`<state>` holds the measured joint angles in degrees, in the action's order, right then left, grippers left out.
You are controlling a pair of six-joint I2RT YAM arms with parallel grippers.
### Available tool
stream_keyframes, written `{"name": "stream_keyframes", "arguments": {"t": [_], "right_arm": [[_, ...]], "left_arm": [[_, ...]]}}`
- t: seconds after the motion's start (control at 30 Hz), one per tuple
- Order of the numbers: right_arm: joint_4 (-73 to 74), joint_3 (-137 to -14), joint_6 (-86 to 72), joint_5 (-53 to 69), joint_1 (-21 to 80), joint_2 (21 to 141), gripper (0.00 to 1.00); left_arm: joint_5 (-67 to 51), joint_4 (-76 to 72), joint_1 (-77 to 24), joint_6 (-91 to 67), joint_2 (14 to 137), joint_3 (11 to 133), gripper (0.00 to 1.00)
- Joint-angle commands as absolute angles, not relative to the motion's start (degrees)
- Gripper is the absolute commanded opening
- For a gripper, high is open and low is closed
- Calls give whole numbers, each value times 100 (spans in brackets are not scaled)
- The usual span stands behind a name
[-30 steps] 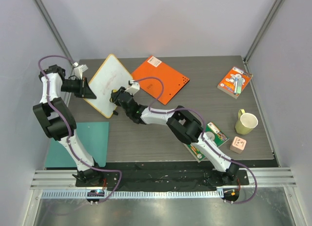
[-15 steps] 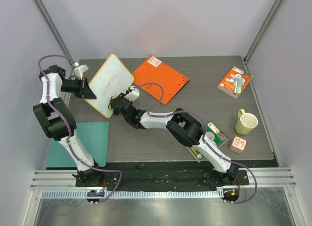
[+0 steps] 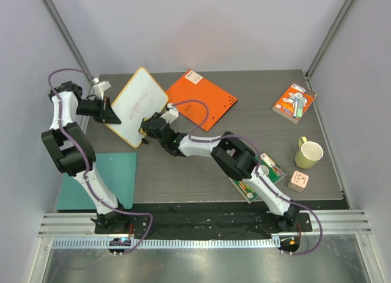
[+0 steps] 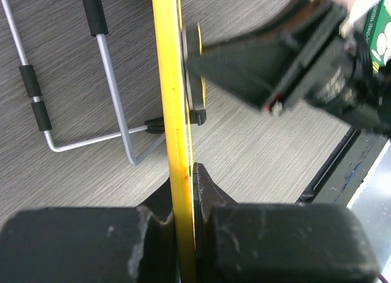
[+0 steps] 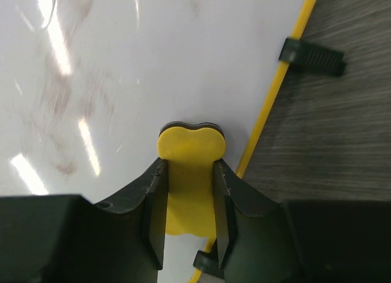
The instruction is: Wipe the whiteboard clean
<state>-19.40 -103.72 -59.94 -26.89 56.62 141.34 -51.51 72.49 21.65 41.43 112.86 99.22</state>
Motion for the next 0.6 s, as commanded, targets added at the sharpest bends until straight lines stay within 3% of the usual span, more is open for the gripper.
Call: {"name": "stream_keyframes", "arguments": {"t": [0.0, 0.27, 0.57], "right_arm": [[-1397, -10599, -5695, -2900, 5107, 14484, 1], [-1564, -10995, -5414, -2471, 5124, 14721, 1], [-1618, -11434, -4966, -2057, 5879, 14774, 1]], "left_arm": [[-5194, 7822, 1732, 5141, 11329, 9589, 0], [-5194, 7840, 1731, 5185, 11320, 9554, 0], [-5238, 7866, 1731, 5212, 11338, 9527, 0]]}}
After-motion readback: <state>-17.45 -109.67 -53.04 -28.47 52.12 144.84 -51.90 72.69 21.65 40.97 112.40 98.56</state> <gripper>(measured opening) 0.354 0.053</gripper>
